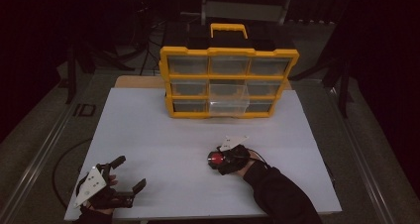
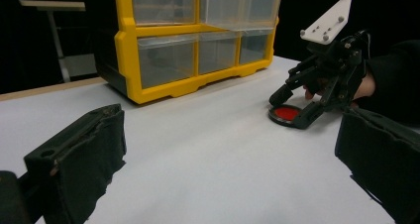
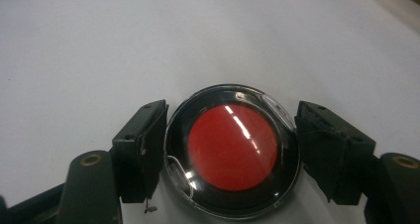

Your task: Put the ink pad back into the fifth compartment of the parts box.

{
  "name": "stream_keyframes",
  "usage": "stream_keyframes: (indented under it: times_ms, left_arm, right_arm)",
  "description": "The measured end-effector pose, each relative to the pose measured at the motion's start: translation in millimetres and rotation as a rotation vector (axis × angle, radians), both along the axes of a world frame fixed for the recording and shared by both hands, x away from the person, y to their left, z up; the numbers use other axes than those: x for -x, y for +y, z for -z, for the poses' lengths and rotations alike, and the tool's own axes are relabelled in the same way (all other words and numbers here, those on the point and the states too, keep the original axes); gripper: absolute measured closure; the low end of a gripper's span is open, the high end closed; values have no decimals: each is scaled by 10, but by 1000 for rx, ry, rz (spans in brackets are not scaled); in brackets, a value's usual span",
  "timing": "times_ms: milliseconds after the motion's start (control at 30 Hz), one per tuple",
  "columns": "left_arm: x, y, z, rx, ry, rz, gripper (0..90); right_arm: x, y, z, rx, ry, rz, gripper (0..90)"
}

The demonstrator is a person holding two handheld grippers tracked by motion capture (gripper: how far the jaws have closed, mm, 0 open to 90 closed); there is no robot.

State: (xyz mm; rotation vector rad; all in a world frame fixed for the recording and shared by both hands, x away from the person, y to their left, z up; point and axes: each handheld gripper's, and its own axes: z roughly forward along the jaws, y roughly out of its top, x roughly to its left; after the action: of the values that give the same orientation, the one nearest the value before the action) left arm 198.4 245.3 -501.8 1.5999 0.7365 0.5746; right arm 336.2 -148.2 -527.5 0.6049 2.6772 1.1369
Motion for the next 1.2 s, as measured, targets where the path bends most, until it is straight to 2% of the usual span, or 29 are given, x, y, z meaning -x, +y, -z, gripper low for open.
stream_keyframes:
  times_ms: [233,367,533,833,933,1200]
  left_arm:
    - [0,4,0,1,-1,-2,0]
    - [1,4,-2,2,-2,-2,0]
    - [2,-1,-3,0,-2,0,0]
    - [2,0,-3,-1,-1,0,0]
    - [1,-2,-2,-3,0,1,0]
    - [2,-4,-4,-1,-1,1,0]
  right_arm:
    - [10,-7,-54,7,22,-11,301]
    - [25,-30,-133,11,17,-1,302]
    - [34,-62,-213,41,21,2,302]
    - [58,-126,-316,33,28,3,302]
    - [78,-131,-347,52,19,-1,302]
    - [106,-189,-426,64,29,10,302]
